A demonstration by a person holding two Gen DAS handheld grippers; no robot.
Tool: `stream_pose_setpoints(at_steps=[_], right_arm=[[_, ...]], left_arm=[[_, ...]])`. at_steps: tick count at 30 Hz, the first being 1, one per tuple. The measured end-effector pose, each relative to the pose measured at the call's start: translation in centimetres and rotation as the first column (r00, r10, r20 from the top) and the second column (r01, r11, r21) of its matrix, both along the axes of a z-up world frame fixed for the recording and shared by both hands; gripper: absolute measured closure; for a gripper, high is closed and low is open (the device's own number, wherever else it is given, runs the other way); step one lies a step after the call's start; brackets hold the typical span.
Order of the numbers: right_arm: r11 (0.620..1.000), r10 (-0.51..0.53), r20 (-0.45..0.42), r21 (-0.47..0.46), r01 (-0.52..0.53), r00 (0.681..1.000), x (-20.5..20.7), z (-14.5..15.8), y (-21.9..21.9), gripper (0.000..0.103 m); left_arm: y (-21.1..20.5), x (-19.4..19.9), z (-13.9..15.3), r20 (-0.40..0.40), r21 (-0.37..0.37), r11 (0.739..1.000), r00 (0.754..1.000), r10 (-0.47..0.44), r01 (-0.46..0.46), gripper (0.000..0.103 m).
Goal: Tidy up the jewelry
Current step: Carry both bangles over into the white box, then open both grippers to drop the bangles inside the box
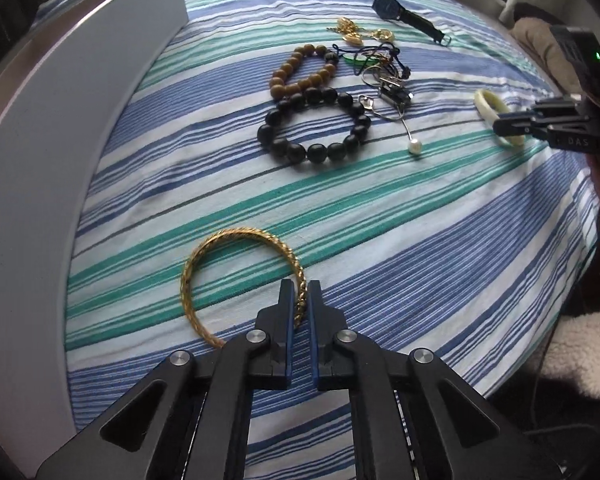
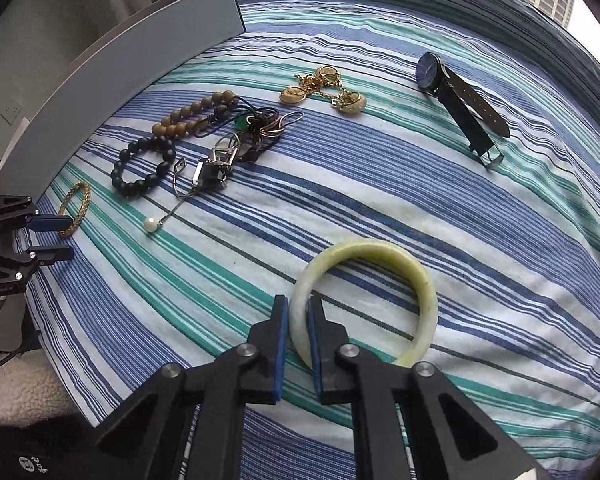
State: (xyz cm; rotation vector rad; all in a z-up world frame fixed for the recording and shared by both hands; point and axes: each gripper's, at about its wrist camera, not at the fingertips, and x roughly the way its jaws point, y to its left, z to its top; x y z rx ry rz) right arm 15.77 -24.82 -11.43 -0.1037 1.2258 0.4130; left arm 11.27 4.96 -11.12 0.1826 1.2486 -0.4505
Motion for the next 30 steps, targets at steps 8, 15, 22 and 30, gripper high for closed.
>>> stream_pose_setpoints(at_steps=[8,15,22,30], right_arm=[[0.987,-0.070,0.011,0.142,0.068,0.997,-1.8,3.7,-1.8,0.093],[0.974,-0.037,0.105,0.225,0.012,0.994,-0.7,9.6,0.7,0.093],[0.948,0.138,0.265,0.243,-0.205,0.954,5.2,15.7,11.3,0.093],[0.888,0.303,0.303,0.253,-0.383,0.903,14.3,16.8,28.8,0.093]], left_arm=[[3.2,-1.5,5.1,0.072,-0.136,0.980,0.985,0.154,-0.143,0.101],[9.5,-2.9,15.3,0.192,-0.258,0.928,0.927,0.323,-0.270,0.101],[20.4,1.5,19.8,0.209,-0.236,0.823,0.800,0.563,-0.517,0.101],[28.2,8.2,12.0,0.064,-0.115,0.717,0.715,0.696,-0.688,0.101]])
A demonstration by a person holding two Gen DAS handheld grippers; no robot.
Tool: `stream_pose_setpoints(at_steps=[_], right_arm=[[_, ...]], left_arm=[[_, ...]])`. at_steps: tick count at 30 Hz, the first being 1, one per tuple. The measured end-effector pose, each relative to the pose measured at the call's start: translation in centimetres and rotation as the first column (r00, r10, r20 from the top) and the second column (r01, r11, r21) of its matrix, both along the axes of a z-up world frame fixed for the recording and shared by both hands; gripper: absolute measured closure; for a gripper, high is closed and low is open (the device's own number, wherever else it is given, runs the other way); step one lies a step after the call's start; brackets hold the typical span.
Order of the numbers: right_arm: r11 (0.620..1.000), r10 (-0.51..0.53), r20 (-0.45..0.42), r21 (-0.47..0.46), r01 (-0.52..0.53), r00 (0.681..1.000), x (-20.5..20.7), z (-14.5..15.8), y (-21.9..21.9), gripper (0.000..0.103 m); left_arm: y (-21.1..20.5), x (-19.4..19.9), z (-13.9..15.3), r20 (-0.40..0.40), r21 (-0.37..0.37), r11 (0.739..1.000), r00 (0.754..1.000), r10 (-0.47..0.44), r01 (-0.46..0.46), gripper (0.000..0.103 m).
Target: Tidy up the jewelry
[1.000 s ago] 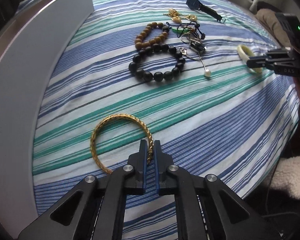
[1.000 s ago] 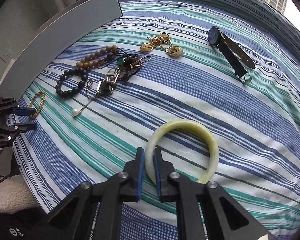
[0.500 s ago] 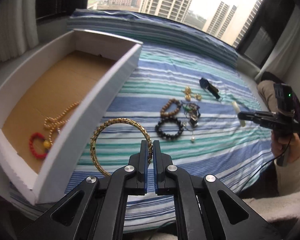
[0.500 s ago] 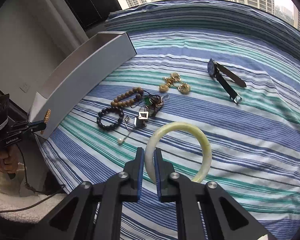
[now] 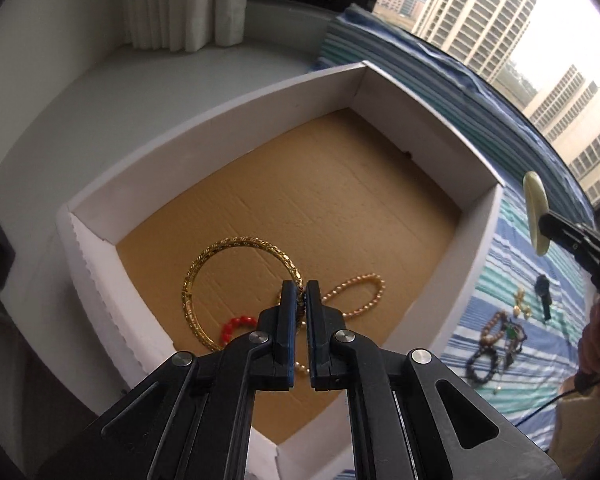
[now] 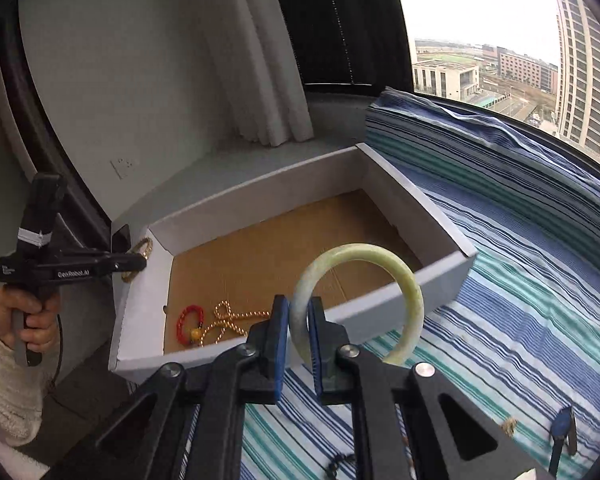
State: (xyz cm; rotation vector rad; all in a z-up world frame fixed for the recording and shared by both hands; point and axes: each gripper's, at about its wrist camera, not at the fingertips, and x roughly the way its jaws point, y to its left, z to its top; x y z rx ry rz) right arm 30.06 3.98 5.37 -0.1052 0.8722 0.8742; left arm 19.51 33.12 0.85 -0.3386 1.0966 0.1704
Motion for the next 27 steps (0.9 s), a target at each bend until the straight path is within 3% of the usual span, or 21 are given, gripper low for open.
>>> stream_pose_setpoints(at_steps=[7,8,11,12,13,14,16,18,20,24,27], right_arm=[[0.992,0.039,-0.022,-0.119,-0.041,0.999,4.1,-5.6,10.3,0.092],[0.991,0.037,-0.017,-0.127,-0.039,0.999,4.2,-6.3,11.0,0.091],[0.991,0.034,-0.020,-0.129,-0.036,0.999,4.1,-7.5,12.0,0.085],[0.994,0.022,-0.035,-0.108,-0.026,0.999,4.1,-7.5,11.9,0.079],[0.997,0.002,-0.042,-0.077,-0.005,0.999,4.0,-7.0,11.4,0.067],[0.999,-0.012,-0.043,-0.045,0.010,0.999,3.8,-6.3,10.8,0.065],[1.000,-0.013,-0.015,-0.006,0.013,1.000,3.1,-4.2,9.4,0.065],[0.999,-0.019,0.029,0.028,0.018,0.999,1.8,-1.9,7.0,0.063],[0.998,-0.046,0.082,0.044,0.043,0.996,0.1,0.1,3.6,0.055],[0.992,-0.123,0.171,0.054,0.116,0.977,-4.2,2.6,-4.3,0.052],[0.976,-0.216,0.213,0.024,0.216,0.953,-7.8,3.0,-10.5,0.037]], left_arm=[[1.7,1.5,-3.4,-0.046,0.031,0.998,0.998,0.053,-0.052,0.097],[1.7,1.5,-3.5,-0.044,0.046,0.997,0.997,0.056,-0.054,0.089],[1.1,1.5,-3.1,-0.023,0.080,0.995,0.998,0.053,-0.051,0.030],[0.9,1.2,-2.6,-0.003,0.095,0.994,0.998,0.056,-0.056,0.027],[0.6,0.8,-2.0,0.015,0.105,0.993,0.999,0.049,-0.051,0.027],[0.4,0.7,-1.4,0.033,0.107,0.993,0.999,0.039,-0.042,0.027],[-0.4,-0.4,0.2,0.078,0.116,0.993,0.997,0.026,-0.035,0.023],[-1.6,-1.8,1.8,0.124,0.137,0.990,0.992,0.014,-0.031,0.012],[-3.4,-3.4,3.2,0.168,0.158,0.987,0.986,-0.014,-0.013,0.011],[-7.5,-5.9,4.8,0.245,0.183,0.982,0.966,-0.088,0.043,0.006],[-11.6,-7.8,4.7,0.285,0.183,0.978,0.947,-0.152,0.102,0.003]])
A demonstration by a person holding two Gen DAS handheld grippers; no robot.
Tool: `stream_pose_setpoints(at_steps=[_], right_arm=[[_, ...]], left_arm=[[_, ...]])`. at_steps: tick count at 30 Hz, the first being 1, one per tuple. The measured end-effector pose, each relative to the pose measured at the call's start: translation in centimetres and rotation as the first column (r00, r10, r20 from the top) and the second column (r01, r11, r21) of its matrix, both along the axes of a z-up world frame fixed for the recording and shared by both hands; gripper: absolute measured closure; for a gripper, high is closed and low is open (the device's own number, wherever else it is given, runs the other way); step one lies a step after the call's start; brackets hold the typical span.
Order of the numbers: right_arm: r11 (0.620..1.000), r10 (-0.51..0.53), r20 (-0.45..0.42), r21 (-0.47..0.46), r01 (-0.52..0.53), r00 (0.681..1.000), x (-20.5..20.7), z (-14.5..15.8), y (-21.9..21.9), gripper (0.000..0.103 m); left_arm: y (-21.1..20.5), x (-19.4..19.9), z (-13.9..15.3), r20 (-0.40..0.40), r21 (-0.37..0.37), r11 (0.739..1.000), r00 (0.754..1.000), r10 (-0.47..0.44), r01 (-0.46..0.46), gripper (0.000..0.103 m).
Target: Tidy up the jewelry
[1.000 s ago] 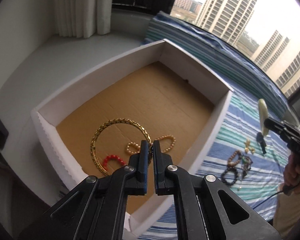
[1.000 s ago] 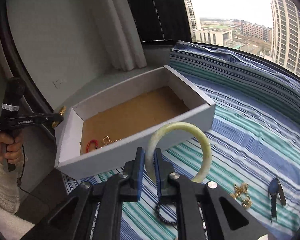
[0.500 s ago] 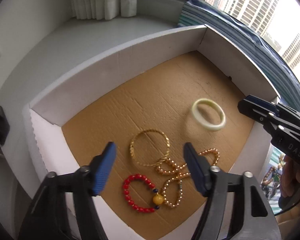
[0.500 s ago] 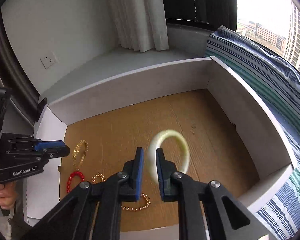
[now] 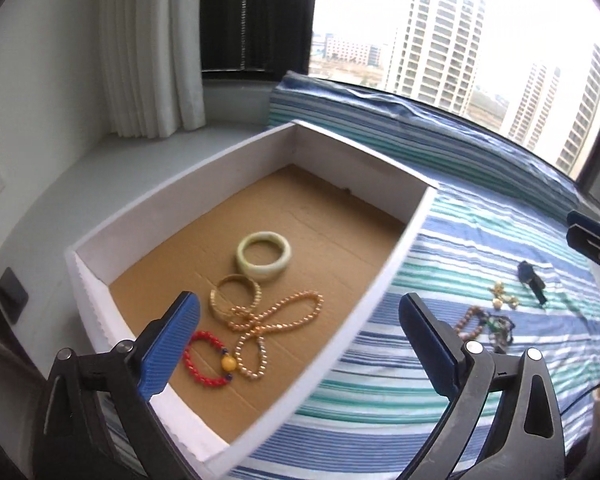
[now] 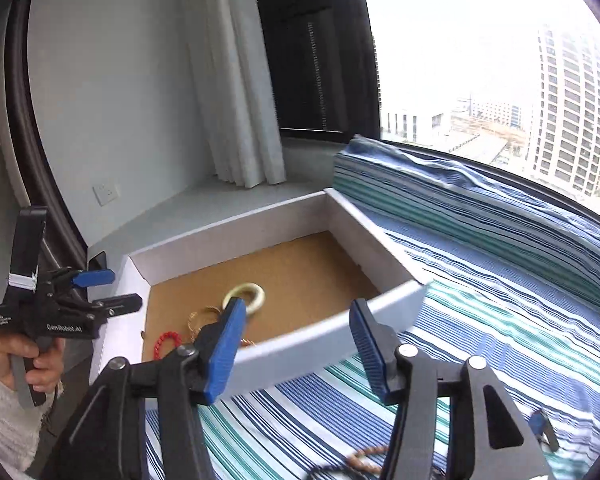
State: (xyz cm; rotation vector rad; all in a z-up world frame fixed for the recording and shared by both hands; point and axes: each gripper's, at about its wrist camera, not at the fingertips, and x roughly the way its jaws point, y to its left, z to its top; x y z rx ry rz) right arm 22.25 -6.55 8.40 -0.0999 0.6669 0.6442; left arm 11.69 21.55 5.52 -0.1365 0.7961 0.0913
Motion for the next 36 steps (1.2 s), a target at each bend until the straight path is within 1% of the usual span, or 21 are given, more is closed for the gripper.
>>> stream_pose_setpoints(at_steps=[1,2,4,6,7,9,11,13,15,16,19,22,27,33,36], right_arm=[[0.999,-0.041,0.011,-0.020,0.041,0.999,-1.3,-0.3,-2.2,0.032],[0.996,-0.082,0.019,-0.044,0.083,0.996,-2.5,-0.8,-4.2,0.030],[0.979,-0.172,0.020,-0.112,0.173,0.985,-5.1,-2.6,-7.7,0.029],[0.954,-0.246,0.002,-0.175,0.242,0.969,-7.6,-5.0,-10.7,0.029],[0.943,-0.280,-0.019,-0.195,0.271,0.960,-8.9,-6.5,-12.0,0.029],[0.925,-0.345,-0.090,-0.200,0.323,0.934,-11.0,-9.5,-14.6,0.029],[0.910,-0.401,-0.171,-0.187,0.370,0.900,-13.2,-12.4,-16.7,0.029],[0.892,-0.447,-0.220,-0.188,0.412,0.867,-14.8,-14.9,-17.8,0.029],[0.880,-0.471,-0.254,-0.200,0.431,0.845,-16.0,-16.8,-18.5,0.029],[0.880,-0.471,-0.266,-0.207,0.427,0.841,-16.4,-17.5,-18.7,0.029],[0.885,-0.459,-0.257,-0.221,0.411,0.851,-16.6,-18.3,-18.1,0.029],[0.892,-0.448,-0.267,-0.199,0.406,0.853,-16.4,-18.4,-17.6,0.029],[0.895,-0.441,-0.262,-0.197,0.400,0.859,-16.2,-18.5,-16.7,0.029],[0.890,-0.454,-0.292,-0.200,0.411,0.842,-16.7,-19.5,-16.9,0.029],[0.889,-0.454,-0.304,-0.213,0.405,0.837,-16.8,-19.8,-16.7,0.029]], left_arm=[[-1.4,-0.5,-0.4,-0.003,-0.008,1.000,1.000,-0.028,0.028,0.003],[-2.7,-1.0,-1.1,-0.013,-0.022,0.998,0.998,-0.054,0.054,0.003],[-5.5,-1.8,-2.6,-0.033,-0.052,0.994,0.994,-0.102,0.100,0.003],[-8.1,-2.6,-4.4,-0.056,-0.071,0.987,0.987,-0.148,0.144,0.003],[-9.3,-3.1,-5.3,-0.070,-0.077,0.984,0.983,-0.169,0.163,0.003],[-11.4,-3.6,-7.2,-0.111,-0.078,0.977,0.972,-0.208,0.200,0.003],[-13.3,-4.1,-8.9,-0.159,-0.070,0.969,0.956,-0.247,0.238,0.003],[-14.9,-4.7,-10.1,-0.191,-0.056,0.963,0.944,-0.269,0.263,0.003],[-15.8,-4.8,-11.0,-0.194,-0.062,0.958,0.938,-0.287,0.280,0.003],[-16.1,-4.8,-11.4,-0.190,-0.063,0.957,0.938,-0.289,0.283,0.003],[-17.0,-4.7,-13.2,-0.214,-0.033,0.963,0.940,-0.267,0.267,0.003],[-17.5,-4.5,-14.6,-0.237,-0.021,0.969,0.941,-0.243,0.245,0.004],[-18.0,-4.7,-15.6,-0.246,-0.023,0.968,0.937,-0.249,0.251,0.004],[-18.2,-4.5,-16.9,-0.268,-0.035,0.965,0.928,-0.259,0.260,0.004],[-18.5,-4.6,-17.1,-0.268,-0.015,0.963,0.927,-0.262,0.268,0.003]])
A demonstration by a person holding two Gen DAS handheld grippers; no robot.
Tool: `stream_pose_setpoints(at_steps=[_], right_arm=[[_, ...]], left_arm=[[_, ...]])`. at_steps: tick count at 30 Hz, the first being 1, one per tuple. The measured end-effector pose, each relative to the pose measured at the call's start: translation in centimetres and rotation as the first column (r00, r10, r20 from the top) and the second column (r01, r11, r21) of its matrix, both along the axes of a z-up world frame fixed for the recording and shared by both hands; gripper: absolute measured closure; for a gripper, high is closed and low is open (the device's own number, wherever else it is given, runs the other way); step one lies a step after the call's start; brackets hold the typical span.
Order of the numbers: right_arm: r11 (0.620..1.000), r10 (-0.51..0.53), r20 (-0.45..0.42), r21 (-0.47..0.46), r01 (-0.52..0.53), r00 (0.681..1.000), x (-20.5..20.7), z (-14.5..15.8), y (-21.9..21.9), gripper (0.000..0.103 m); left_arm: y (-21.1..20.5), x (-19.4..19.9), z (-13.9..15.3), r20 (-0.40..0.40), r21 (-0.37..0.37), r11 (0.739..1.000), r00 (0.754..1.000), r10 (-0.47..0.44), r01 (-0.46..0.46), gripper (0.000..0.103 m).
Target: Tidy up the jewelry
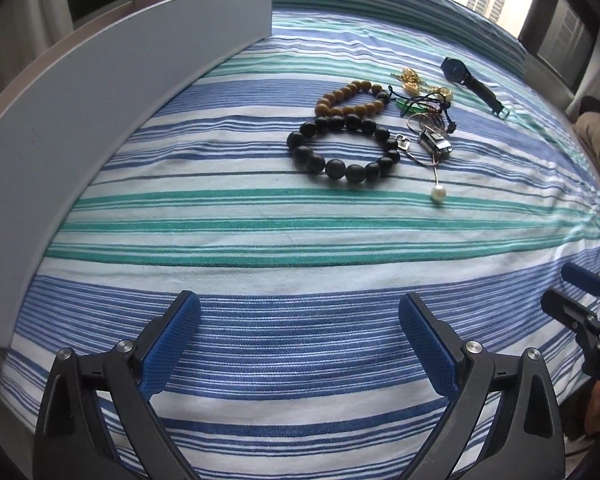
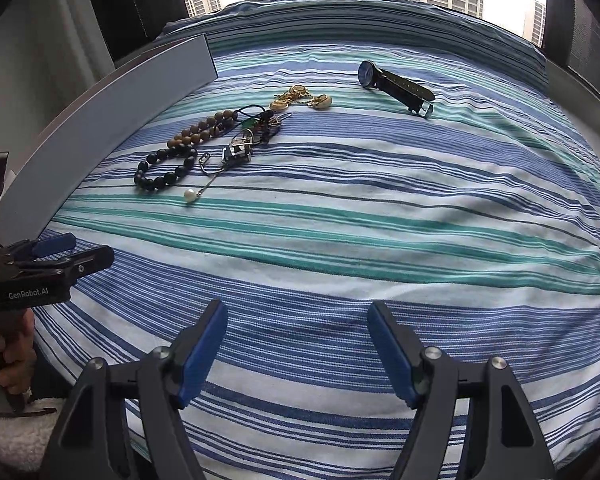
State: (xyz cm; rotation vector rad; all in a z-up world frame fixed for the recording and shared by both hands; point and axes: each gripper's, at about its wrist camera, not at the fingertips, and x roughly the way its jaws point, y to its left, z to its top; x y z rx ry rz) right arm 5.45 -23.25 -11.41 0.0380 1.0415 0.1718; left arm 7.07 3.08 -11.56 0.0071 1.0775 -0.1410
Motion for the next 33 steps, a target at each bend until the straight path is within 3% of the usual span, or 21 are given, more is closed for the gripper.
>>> stream_pose_setpoints(at_steps=[6,11,14,18,21,22,24,28,29,30,31,32,33], right_arm=[[1.000,-0.007,-0.025,0.007,0.007,1.000,0.0,-0.6,0.3,0.029],[1.000,-0.006,-0.016,0.004,0.006,1.000,-0.3,-0.7,0.3,0.029],[1.000,0.007,-0.014,-0.015,-0.007,1.000,-0.5,-0.9,0.5,0.029],[1.000,0.016,-0.012,-0.022,-0.016,1.000,-0.4,-1.0,0.6,0.028],[1.000,0.013,-0.008,-0.023,-0.013,1.000,-0.4,-1.1,0.7,0.026],[1.000,0.011,-0.006,-0.023,-0.011,1.000,-0.4,-1.1,0.7,0.026],[1.000,0.012,-0.003,-0.029,-0.012,1.000,-0.5,-1.1,0.7,0.026],[1.000,0.017,-0.003,-0.027,-0.017,1.000,-0.5,-1.1,0.7,0.026],[1.000,0.017,-0.003,-0.023,-0.017,1.000,-0.5,-1.1,0.7,0.026],[1.000,0.017,-0.003,-0.020,-0.017,1.000,-0.5,-1.0,0.7,0.026],[1.000,0.017,-0.003,-0.017,-0.017,1.000,-0.5,-1.0,0.6,0.026],[1.000,0.017,-0.003,-0.017,-0.017,1.000,-0.5,-1.0,0.6,0.026],[1.000,0.018,-0.003,-0.018,-0.018,1.000,-0.5,-1.0,0.6,0.026]], left_arm=[[-0.8,-0.2,-0.4,0.005,0.054,0.998,0.999,-0.040,0.040,0.001],[-0.6,0.4,-0.1,-0.023,0.019,0.997,0.997,-0.070,0.070,0.001],[0.6,2.0,1.9,-0.016,-0.076,0.993,0.996,-0.090,0.088,0.001],[1.0,5.5,4.7,0.049,-0.081,0.992,0.995,-0.089,0.093,0.001],[0.1,8.2,4.4,0.055,-0.051,0.993,0.993,-0.105,0.108,0.004],[-0.3,9.0,3.9,0.045,-0.040,0.993,0.993,-0.113,0.115,0.007],[-1.4,10.3,2.7,0.010,-0.020,0.990,0.991,-0.136,0.137,0.023],[-2.8,11.3,1.0,-0.028,0.005,0.987,0.986,-0.163,0.163,0.035],[-3.0,11.3,0.8,-0.032,0.003,0.985,0.984,-0.173,0.173,0.047],[-3.0,11.1,0.6,-0.043,0.001,0.984,0.983,-0.180,0.181,0.068],[-3.0,10.9,0.6,-0.027,0.024,0.984,0.984,-0.178,0.179,0.073],[-2.9,10.6,0.6,-0.034,0.022,0.983,0.982,-0.183,0.184,0.089],[-2.4,10.3,0.7,-0.039,-0.004,0.984,0.983,-0.180,0.180,0.093]])
